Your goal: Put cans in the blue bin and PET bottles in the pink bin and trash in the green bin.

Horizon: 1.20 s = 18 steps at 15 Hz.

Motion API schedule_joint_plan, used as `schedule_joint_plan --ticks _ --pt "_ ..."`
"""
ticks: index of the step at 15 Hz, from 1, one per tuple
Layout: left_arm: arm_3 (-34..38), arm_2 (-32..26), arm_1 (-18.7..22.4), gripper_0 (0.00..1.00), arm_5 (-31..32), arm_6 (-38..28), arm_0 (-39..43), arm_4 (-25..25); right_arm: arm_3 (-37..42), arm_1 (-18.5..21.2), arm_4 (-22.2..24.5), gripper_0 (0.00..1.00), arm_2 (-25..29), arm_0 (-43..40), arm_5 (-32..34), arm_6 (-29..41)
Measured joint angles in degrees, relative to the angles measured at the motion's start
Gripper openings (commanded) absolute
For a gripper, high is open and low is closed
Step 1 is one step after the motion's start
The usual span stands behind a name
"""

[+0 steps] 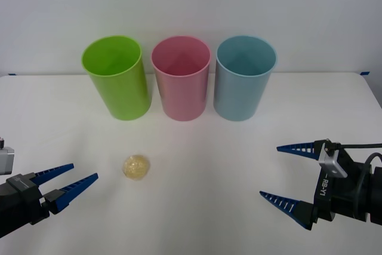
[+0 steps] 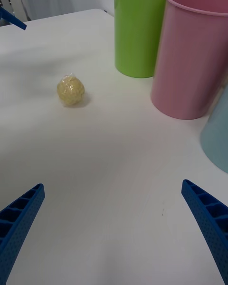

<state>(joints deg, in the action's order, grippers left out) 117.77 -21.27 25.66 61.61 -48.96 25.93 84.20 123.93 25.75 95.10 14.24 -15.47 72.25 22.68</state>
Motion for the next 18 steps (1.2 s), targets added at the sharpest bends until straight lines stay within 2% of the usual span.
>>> schedule_joint_plan --ticks 6,13,16,18 --pt "0.0 0.0 0.0 1.0 0.0 0.0 0.0 0.0 0.0 0.0 0.0 1.0 0.0 0.0 0.0 0.0" --pt "1.7 3.2 0.8 1.0 0.3 -2.1 0.6 1.1 0.0 0.0 0.0 1.0 0.0 0.0 0.0 0.0" --pt "3.8 6.4 3.8 1.0 -3.7 -7.5 1.3 3.7 0.0 0.0 0.0 1.0 0.0 0.0 0.0 0.0" --pt "5.3 11.0 8.5 1.0 -11.1 -12.0 1.8 6.0 0.0 0.0 0.0 1.0 0.0 0.0 0.0 0.0"
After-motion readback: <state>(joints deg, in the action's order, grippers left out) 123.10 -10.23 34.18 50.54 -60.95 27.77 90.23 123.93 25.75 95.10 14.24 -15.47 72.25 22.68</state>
